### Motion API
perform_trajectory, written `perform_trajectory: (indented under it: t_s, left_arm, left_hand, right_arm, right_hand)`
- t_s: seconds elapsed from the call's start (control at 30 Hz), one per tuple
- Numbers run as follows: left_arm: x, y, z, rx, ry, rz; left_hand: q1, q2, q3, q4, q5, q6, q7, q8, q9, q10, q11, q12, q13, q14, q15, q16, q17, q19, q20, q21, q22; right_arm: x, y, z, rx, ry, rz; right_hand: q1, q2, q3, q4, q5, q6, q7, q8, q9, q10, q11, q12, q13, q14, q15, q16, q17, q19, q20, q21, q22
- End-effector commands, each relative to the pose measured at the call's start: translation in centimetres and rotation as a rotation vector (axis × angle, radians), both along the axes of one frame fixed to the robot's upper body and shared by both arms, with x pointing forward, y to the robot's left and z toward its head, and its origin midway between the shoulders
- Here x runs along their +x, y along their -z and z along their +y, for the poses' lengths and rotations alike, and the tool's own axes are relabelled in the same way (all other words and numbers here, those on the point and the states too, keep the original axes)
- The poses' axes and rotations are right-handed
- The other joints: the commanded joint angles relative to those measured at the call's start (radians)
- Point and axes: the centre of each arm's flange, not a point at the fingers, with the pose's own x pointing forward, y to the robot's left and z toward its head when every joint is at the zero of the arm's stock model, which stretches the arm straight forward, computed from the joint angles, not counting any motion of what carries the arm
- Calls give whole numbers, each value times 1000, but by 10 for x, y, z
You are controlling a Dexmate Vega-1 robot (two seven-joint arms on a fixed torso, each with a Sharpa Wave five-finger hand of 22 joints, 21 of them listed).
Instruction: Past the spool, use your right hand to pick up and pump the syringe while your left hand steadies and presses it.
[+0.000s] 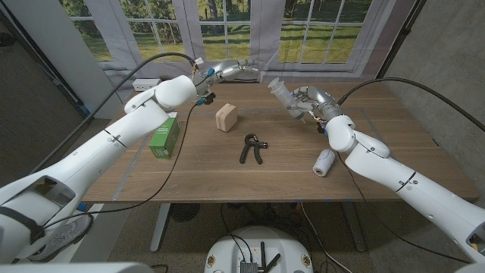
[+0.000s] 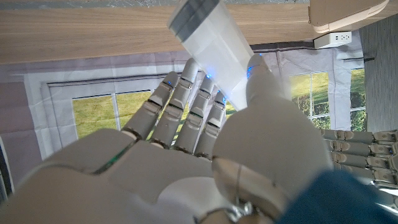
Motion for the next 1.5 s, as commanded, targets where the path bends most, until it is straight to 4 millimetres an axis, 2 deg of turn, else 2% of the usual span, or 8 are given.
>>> perform_trajectory:
  t_s: [0.03, 0.93, 1.5]
  left_arm:
    - [0, 5, 17, -123, -21, 5]
    - [-1, 48, 57, -422, -56, 54]
    - [11, 74, 68, -559, -64, 93]
  left_hand:
    - [3, 67, 3, -5, 4, -3, 2, -1, 1, -3, -1, -4, 1, -6, -51, -2, 1, 8, -34, 3, 2]
    - [10, 72, 3, -9, 3, 6, 3, 1, 1, -3, 1, -2, 1, -11, -47, 0, 1, 15, -29, 3, 2]
    - [15, 72, 2, -13, 2, 12, 3, 2, 1, -5, 3, -2, 1, -11, -43, 1, 2, 23, -27, 3, 1]
  right_arm:
    - [2, 1, -2, -14, 7, 12]
    - [1, -4, -5, -98, 51, 35]
    - [5, -8, -1, -168, 84, 60]
  right_hand:
    - [90, 94, 4, 4, 8, 76, -63, 4, 5, 75, -65, 2, 3, 2, -136, -4, 6, 6, -41, 1, 3]
    - [80, 96, -2, 9, 8, 80, -64, 1, 6, 76, -65, -4, 7, 0, -135, -10, 12, 5, -38, 0, 3]
    - [77, 97, -3, 8, 7, 80, -64, -2, 7, 76, -66, -8, 8, -4, -134, -16, 15, 5, -40, 0, 3]
